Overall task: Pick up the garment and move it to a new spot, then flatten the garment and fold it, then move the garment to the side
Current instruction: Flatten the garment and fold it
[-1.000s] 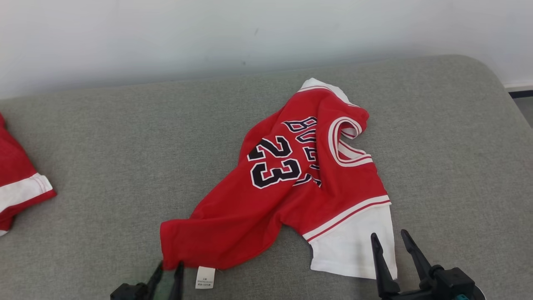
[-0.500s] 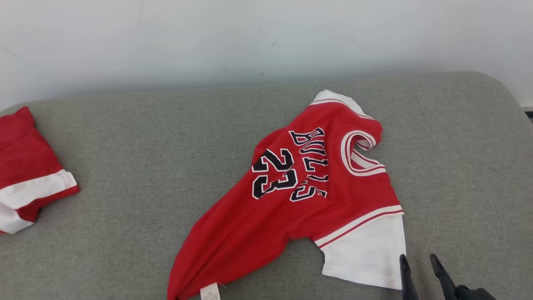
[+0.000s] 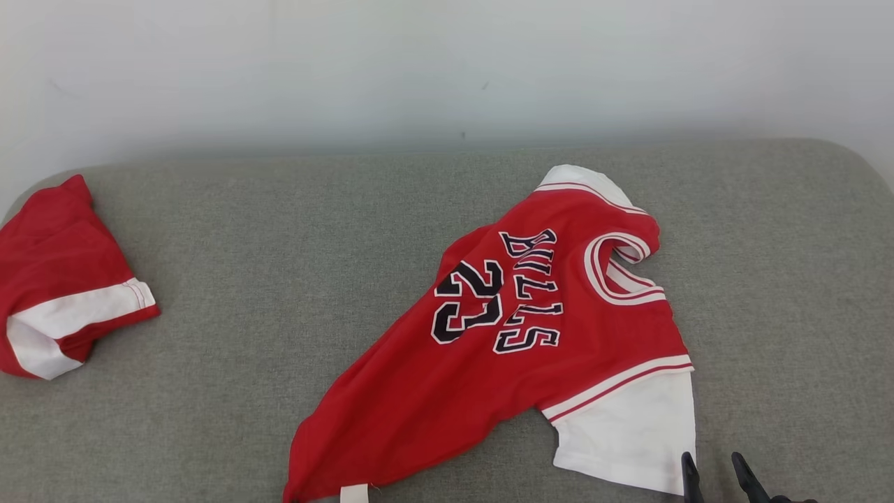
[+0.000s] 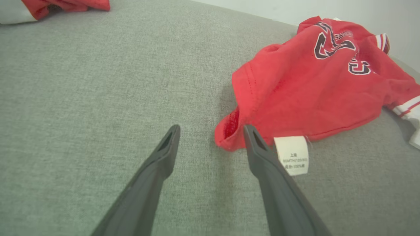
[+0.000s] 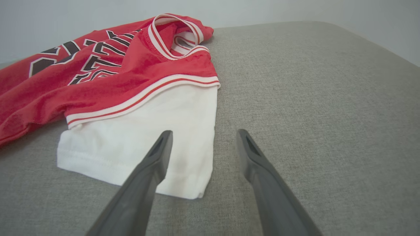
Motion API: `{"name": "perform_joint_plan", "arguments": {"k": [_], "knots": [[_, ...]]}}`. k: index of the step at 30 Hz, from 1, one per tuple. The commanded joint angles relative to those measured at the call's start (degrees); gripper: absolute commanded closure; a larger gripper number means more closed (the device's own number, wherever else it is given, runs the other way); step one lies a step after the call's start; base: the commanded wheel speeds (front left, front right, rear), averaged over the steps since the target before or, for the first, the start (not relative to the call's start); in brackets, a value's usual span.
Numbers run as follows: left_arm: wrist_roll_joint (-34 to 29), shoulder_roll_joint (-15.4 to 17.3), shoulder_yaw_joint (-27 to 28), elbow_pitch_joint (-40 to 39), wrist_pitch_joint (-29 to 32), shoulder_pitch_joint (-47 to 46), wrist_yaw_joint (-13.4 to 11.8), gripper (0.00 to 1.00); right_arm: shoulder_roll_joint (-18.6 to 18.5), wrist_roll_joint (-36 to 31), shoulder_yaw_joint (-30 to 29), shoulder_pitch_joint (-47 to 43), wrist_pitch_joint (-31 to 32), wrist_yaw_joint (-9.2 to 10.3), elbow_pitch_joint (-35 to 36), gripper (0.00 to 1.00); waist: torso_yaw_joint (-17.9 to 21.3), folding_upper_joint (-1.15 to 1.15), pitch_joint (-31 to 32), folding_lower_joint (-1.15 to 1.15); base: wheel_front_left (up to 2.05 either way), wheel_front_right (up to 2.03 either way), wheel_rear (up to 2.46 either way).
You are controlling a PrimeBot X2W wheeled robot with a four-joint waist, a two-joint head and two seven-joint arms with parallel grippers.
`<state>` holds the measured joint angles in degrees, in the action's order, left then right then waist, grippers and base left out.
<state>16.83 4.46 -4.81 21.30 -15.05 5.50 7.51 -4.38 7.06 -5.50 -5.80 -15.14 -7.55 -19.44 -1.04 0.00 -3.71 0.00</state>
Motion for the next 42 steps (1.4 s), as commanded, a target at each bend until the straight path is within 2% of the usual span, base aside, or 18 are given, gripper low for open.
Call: {"name": "perform_joint_plan", "arguments": {"k": [1,12,17,18,19,20,21,22,28,34,38,42], "knots": [[-0.36,-0.30,0.02,0.40,-0.19,0.78,-0.12,0.00,-0.14,0.09,-0.27,0.46,0.00,0.13,-0.46,0.00,-0.02,0.00,-0.19,0.00,0.00,0.00,0.00],[0.63,-1.04,-1.29,3.89,-0.19,-2.25,-0.12,0.00,-0.43,-0.37,0.52,4.61,0.00,0.13,-7.85,0.00,-0.08,0.00,-1.16,0.00,0.00,0.00,0.00],[2.35,-1.25,-3.59,8.33,-0.19,-4.36,-0.12,0.00,-0.32,-0.58,1.43,6.10,0.00,0.13,-12.33,0.02,-0.33,0.00,-1.27,0.00,0.00,0.00,0.00],[2.61,-1.25,-4.22,9.89,-0.18,-4.75,-0.12,0.00,-0.27,-0.47,1.77,6.27,0.02,0.13,-13.69,0.13,-0.39,0.00,-1.22,0.00,0.00,0.00,0.00],[3.18,-1.24,-4.92,11.48,-0.15,-5.31,-0.12,0.00,-0.24,-0.20,2.36,6.40,0.20,0.13,-15.20,0.54,-0.46,0.00,-1.20,0.00,0.00,0.00,0.00],[3.18,-1.24,-4.92,11.48,-0.15,-5.31,-0.12,0.00,-0.24,-0.20,2.36,6.40,0.20,0.13,-15.20,0.54,-0.46,0.00,-1.20,0.00,0.00,0.00,0.00],[3.42,-1.25,-5.39,12.14,-0.13,-5.98,-0.12,0.56,-0.16,0.17,2.63,6.50,0.22,0.13,-15.87,0.78,-0.50,0.00,-1.17,0.00,0.00,0.00,0.00],[3.60,-1.18,-5.77,12.49,-0.13,-6.39,-0.11,1.00,-0.08,0.46,2.82,6.61,0.21,0.13,-16.24,1.00,-0.51,0.00,-1.10,0.00,0.00,0.00,0.00],[4.15,-1.13,-4.68,8.68,-0.18,-5.53,-0.12,1.00,0.24,2.41,1.40,5.37,0.02,0.13,-12.85,1.00,-0.27,0.00,-0.62,0.00,0.00,0.00,0.00],[2.91,-0.84,-3.58,2.28,-0.19,-2.48,-0.12,1.00,-0.02,4.59,1.15,3.28,0.00,0.13,-6.00,1.00,-0.02,0.00,-0.63,0.00,0.00,0.00,0.00],[1.99,-0.57,-4.75,0.13,-0.19,-0.69,-0.12,1.00,-0.08,5.38,0.89,2.09,0.01,0.13,-2.54,1.00,-0.28,0.00,-0.66,0.00,0.00,0.00,0.00],[3.17,-0.60,-6.76,1.83,-0.19,-0.09,-0.12,1.00,-0.71,5.72,1.02,1.18,0.01,0.13,-3.02,1.00,-0.57,0.00,-0.55,0.00,0.00,0.00,0.00]]}}
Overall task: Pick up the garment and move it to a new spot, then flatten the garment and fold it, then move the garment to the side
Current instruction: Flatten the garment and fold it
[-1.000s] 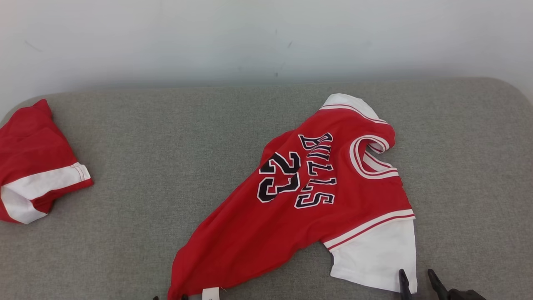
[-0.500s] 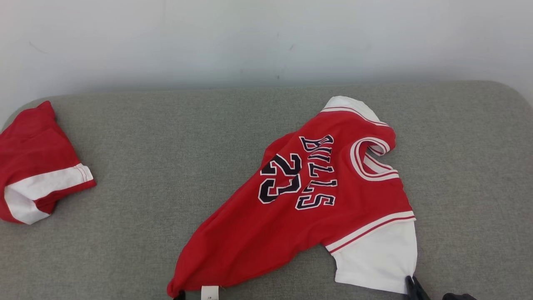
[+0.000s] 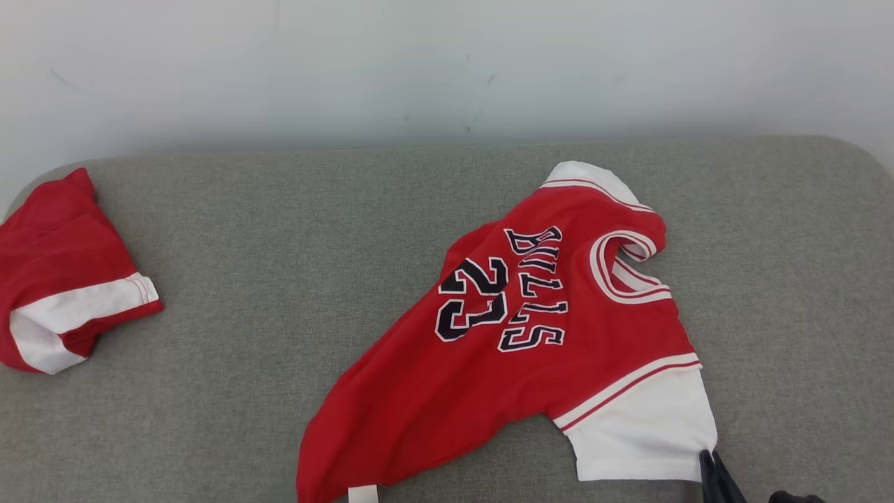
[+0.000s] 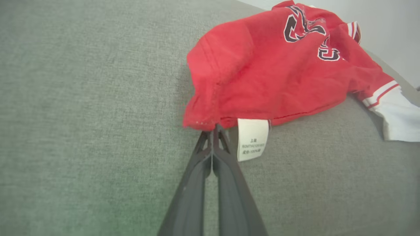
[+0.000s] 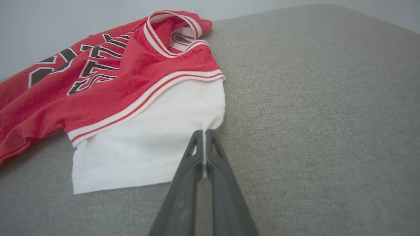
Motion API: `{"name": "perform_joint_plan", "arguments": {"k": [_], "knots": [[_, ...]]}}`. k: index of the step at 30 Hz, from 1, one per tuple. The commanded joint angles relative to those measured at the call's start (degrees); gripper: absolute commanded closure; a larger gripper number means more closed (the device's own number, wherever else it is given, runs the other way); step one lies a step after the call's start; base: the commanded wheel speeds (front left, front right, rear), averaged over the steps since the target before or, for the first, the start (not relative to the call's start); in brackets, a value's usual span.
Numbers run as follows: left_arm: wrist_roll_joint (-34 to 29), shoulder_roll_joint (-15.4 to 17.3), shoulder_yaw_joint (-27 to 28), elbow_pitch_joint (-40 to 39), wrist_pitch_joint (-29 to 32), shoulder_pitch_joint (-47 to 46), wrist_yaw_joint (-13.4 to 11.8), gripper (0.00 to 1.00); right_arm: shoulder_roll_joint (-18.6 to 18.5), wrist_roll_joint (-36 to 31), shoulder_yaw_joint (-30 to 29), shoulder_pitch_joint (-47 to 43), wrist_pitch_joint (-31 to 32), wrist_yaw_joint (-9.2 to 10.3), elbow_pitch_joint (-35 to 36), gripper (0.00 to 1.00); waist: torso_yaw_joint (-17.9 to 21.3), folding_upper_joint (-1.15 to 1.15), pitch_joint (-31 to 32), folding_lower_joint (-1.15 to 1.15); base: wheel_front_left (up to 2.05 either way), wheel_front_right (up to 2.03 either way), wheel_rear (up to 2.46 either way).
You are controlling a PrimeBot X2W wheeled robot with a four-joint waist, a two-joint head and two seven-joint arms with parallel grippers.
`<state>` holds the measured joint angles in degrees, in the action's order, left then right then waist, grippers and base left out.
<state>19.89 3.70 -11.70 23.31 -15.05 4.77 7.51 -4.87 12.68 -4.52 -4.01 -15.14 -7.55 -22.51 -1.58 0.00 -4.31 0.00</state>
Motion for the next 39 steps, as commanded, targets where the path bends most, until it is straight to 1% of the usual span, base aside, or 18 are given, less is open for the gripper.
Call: {"name": "perform_joint_plan", "arguments": {"k": [1,6,8,9,10,11,17,21,24,32,33,34,35,36,39], "knots": [[0.62,0.13,-0.10,0.56,-0.19,0.79,-0.12,1.00,-0.33,0.27,-0.07,-0.83,0.00,0.13,-0.33,1.00,-0.06,0.00,0.13,0.00,0.00,0.00,0.00],[1.85,0.44,0.64,3.39,-0.19,1.20,-0.12,1.00,-0.62,0.37,-1.15,-1.51,0.01,0.13,-1.68,1.00,0.04,0.00,0.38,0.00,0.00,0.00,0.00],[1.36,0.76,1.32,3.46,-0.19,1.11,-0.12,1.00,-0.69,0.66,-1.40,-1.51,0.01,0.13,-1.78,1.00,0.03,0.00,0.41,0.00,0.00,0.00,0.00],[1.09,0.69,1.72,3.32,-0.19,1.10,-0.12,0.53,-0.68,0.77,-1.47,-1.50,0.01,0.13,-1.80,0.57,0.00,0.00,0.40,0.00,0.00,0.00,0.00],[0.96,0.59,2.02,3.17,-0.19,1.18,-0.12,0.00,-0.66,0.91,-1.50,-1.50,0.01,0.13,-1.80,0.24,-0.01,0.00,0.43,0.00,0.00,0.00,0.00],[0.94,0.52,2.20,3.02,-0.19,1.33,-0.12,0.00,-0.64,1.05,-1.48,-1.58,0.01,0.13,-1.85,0.00,-0.02,0.00,0.46,0.00,0.00,0.00,0.00],[0.08,0.10,4.29,0.00,-0.19,2.03,-0.12,0.00,-0.99,1.51,-1.51,-1.57,0.01,0.13,-2.06,0.00,-0.11,0.00,0.14,0.00,0.00,0.00,0.00],[-0.60,-0.04,4.73,-0.09,-0.19,1.45,-0.12,0.00,-1.11,1.35,-1.50,-1.24,0.01,0.13,-2.80,0.00,-0.19,0.00,0.01,0.00,0.00,0.00,0.00],[-0.91,-0.07,4.98,1.10,-0.19,0.21,-0.12,0.00,-1.25,1.05,-1.28,-0.65,0.00,0.13,-3.76,0.00,-0.16,0.00,-0.08,0.00,0.00,0.00,0.00],[0.72,0.15,2.73,6.13,-0.19,-3.21,-0.12,0.00,-1.35,0.46,-0.07,1.69,0.02,0.13,-8.88,0.00,0.08,0.00,-0.23,0.00,0.00,0.00,0.00],[1.47,0.05,2.36,6.68,-0.19,-3.59,-0.12,0.62,-1.29,0.54,0.24,2.05,0.02,0.13,-9.21,0.36,0.14,0.00,-0.26,0.00,0.00,0.00,0.00],[1.73,0.01,2.00,6.72,-0.19,-4.05,-0.12,1.00,-1.16,0.61,0.58,2.60,0.02,0.13,-9.10,0.74,0.22,0.00,-0.30,0.00,0.00,0.00,0.00],[1.97,0.04,1.74,6.70,-0.19,-4.30,-0.12,1.00,-1.00,0.43,0.89,2.93,0.02,0.13,-9.08,0.84,0.29,0.00,-0.34,0.00,0.00,0.00,0.00],[2.22,0.08,1.56,6.80,-0.19,-4.35,-0.12,1.00,-0.88,0.40,1.12,3.15,0.02,0.13,-9.08,1.00,0.34,0.00,-0.37,0.00,0.00,0.00,0.00],[2.25,0.15,1.49,5.65,-0.19,-4.18,-0.12,1.00,-1.27,1.13,1.36,3.73,0.00,0.13,-8.10,1.00,0.37,0.00,-0.41,0.00,0.00,0.00,0.00]]}}
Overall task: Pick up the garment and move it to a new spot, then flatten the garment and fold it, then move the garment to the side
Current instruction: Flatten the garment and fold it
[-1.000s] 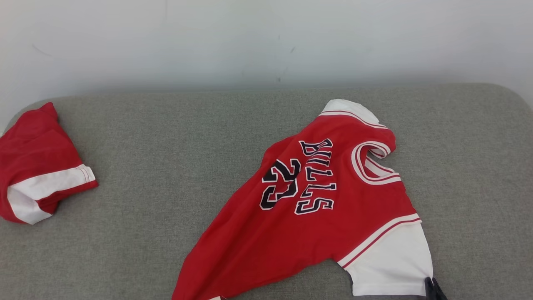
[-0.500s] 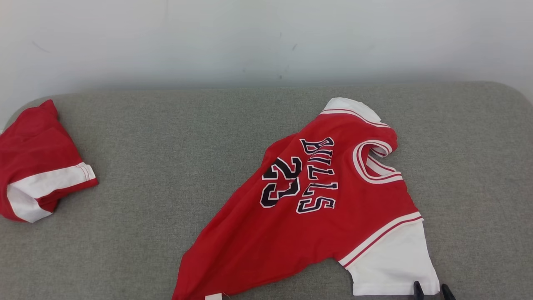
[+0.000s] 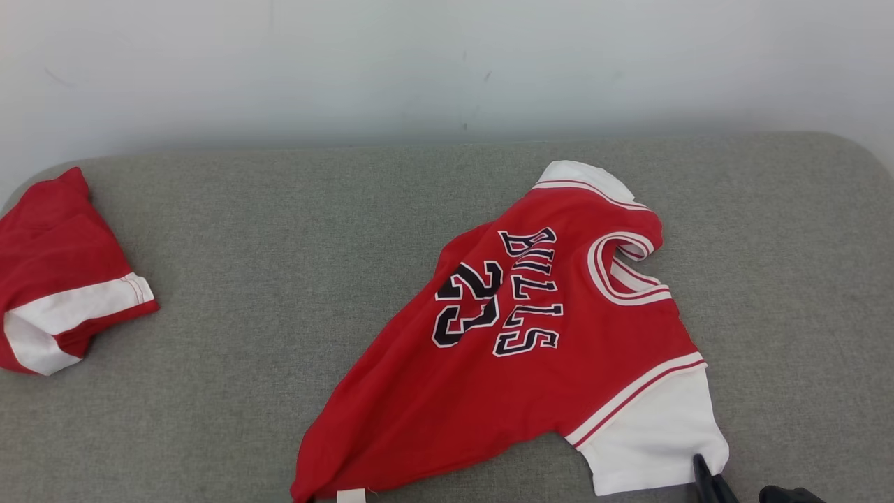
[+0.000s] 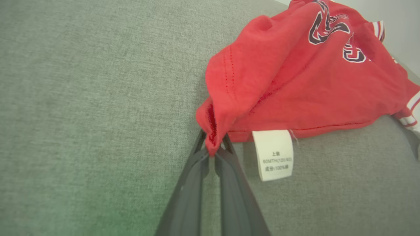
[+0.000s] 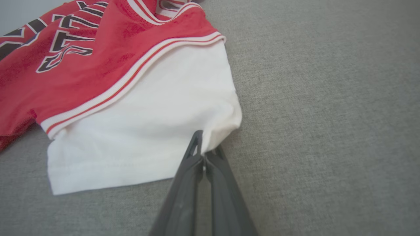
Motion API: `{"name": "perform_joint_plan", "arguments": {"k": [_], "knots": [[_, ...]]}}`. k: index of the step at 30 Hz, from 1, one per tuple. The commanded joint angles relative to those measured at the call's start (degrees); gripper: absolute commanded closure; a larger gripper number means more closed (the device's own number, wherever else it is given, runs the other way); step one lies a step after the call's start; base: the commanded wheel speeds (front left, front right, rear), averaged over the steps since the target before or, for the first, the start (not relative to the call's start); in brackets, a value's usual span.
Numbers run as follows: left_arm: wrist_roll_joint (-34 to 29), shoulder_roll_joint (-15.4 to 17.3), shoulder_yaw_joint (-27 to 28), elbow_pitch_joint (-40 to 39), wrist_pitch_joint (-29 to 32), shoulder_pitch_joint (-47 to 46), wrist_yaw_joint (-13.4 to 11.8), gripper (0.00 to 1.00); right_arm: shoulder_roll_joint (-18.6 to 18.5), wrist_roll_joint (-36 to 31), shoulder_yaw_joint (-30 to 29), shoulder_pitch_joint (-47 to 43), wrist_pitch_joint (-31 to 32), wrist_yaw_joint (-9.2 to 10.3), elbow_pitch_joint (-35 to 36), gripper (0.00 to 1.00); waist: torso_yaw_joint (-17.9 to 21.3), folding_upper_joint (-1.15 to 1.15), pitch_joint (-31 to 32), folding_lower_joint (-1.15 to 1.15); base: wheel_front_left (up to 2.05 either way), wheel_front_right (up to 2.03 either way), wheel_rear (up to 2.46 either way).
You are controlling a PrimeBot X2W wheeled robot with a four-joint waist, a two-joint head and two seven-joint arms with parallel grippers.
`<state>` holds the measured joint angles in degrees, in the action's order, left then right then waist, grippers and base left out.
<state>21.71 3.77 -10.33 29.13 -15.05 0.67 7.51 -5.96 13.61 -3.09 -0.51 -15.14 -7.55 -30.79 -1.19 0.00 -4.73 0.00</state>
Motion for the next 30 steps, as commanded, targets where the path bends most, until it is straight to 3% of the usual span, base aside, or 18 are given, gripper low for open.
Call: {"name": "perform_joint_plan", "arguments": {"k": [1,10,15,20,24,25,30], "knots": [[0.29,0.06,0.24,-0.94,-0.19,0.33,-0.12,1.00,-0.22,0.51,-0.19,0.05,0.01,0.13,0.81,1.00,-0.08,0.00,0.04,0.00,0.00,0.00,0.00],[0.94,0.11,1.80,-11.57,-0.19,2.99,-0.12,1.00,0.01,3.20,-0.38,-2.64,0.01,0.13,12.40,1.00,-0.32,0.00,-0.33,0.00,0.00,0.00,0.00],[1.04,3.99,0.42,-16.20,-0.19,-3.73,-0.12,1.00,-4.09,5.33,3.25,3.30,0.30,0.13,17.42,1.00,0.35,0.00,-1.67,0.00,0.00,0.00,0.00],[0.67,11.59,-5.41,-18.07,2.75,-19.03,-0.12,1.00,-10.36,7.95,7.03,17.40,3.47,0.13,19.68,1.00,1.37,0.00,-6.00,0.00,0.00,0.00,0.00],[5.21,16.66,-9.61,-18.12,7.52,-35.29,-0.12,1.00,-13.81,11.24,8.00,32.88,7.17,0.13,18.41,1.00,1.87,0.00,-12.09,0.00,0.00,0.00,0.00],[5.21,16.66,-9.61,-18.12,7.52,-35.29,-0.12,1.00,-13.81,11.24,8.00,32.88,7.17,0.13,18.41,1.00,1.87,0.00,-12.09,0.00,0.00,0.00,0.00],[13.35,19.72,-11.61,-13.07,13.77,-57.56,-0.13,1.00,-16.35,14.67,8.71,54.58,12.92,0.13,13.65,1.00,2.02,0.00,-20.49,0.00,0.00,0.00,0.00]]}}
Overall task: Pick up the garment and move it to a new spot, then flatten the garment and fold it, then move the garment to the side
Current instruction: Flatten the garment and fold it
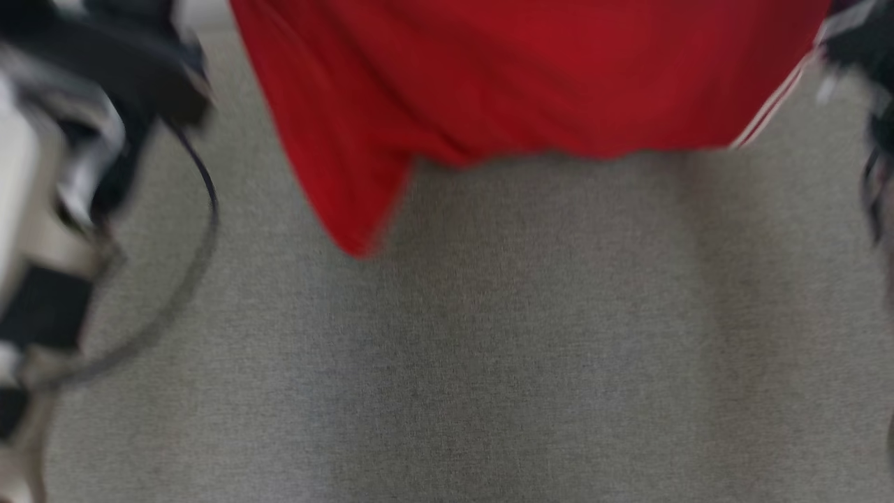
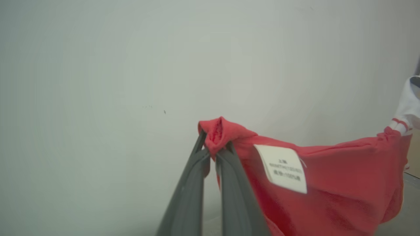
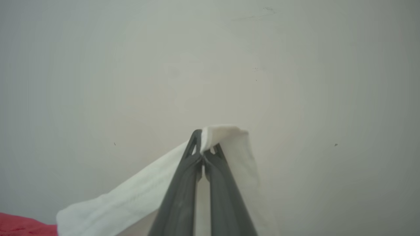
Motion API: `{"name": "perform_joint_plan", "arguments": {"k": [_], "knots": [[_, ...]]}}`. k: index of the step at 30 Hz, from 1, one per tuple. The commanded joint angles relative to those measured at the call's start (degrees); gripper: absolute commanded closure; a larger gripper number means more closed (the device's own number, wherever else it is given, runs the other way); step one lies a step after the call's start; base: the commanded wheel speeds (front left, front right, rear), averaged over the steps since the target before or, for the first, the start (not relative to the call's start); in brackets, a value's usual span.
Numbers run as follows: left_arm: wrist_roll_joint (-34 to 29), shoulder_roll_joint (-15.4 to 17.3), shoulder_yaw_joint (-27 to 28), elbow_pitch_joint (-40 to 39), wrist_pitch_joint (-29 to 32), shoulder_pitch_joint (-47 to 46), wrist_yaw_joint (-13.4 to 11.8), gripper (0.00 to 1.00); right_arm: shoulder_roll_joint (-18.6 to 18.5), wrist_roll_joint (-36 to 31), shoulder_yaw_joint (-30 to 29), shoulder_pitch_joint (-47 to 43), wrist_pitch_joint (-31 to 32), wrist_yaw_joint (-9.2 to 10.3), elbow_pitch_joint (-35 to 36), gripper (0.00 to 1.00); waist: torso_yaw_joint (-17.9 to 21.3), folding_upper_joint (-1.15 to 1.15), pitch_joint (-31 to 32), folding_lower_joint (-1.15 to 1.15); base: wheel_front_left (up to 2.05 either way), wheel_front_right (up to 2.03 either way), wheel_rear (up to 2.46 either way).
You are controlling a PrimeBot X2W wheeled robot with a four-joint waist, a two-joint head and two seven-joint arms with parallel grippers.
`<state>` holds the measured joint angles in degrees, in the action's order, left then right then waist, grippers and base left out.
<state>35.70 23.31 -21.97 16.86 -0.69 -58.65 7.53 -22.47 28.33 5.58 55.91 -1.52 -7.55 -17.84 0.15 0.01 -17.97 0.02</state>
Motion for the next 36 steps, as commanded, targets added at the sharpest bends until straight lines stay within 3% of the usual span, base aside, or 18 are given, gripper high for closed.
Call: {"name": "perform_joint_plan", "arguments": {"k": [1,8,17,24,36], "knots": [[0.75,0.32,0.28,0.99,0.49,-2.53,-0.16,1.00,-0.36,0.10,0.39,2.52,0.52,0.13,-0.52,1.00,0.67,-0.01,-8.96,-0.02,0.00,0.00,0.00],[5.76,-0.12,0.16,14.25,3.68,-28.75,-0.16,1.00,0.35,0.01,2.33,31.49,4.31,0.13,-11.16,1.00,1.74,-0.01,-17.21,-0.02,0.00,0.00,0.00],[7.39,-1.62,-1.89,28.16,1.60,-48.06,-0.16,1.00,2.37,-4.63,5.75,54.16,1.00,0.13,-28.55,1.00,2.32,-0.01,-20.78,-0.02,0.00,0.00,0.00],[9.38,-2.29,-4.41,33.33,-0.09,-54.74,-0.16,1.00,3.21,-6.20,8.20,62.16,-1.82,0.13,-35.07,1.00,2.49,-0.01,-21.37,-0.02,0.00,0.00,0.00],[13.71,-2.58,-9.04,36.24,-3.83,-54.91,-0.16,1.00,3.51,-3.67,12.19,63.88,-4.66,0.13,-39.45,1.00,1.99,-0.01,-21.61,-0.02,0.00,0.00,0.00]]}}
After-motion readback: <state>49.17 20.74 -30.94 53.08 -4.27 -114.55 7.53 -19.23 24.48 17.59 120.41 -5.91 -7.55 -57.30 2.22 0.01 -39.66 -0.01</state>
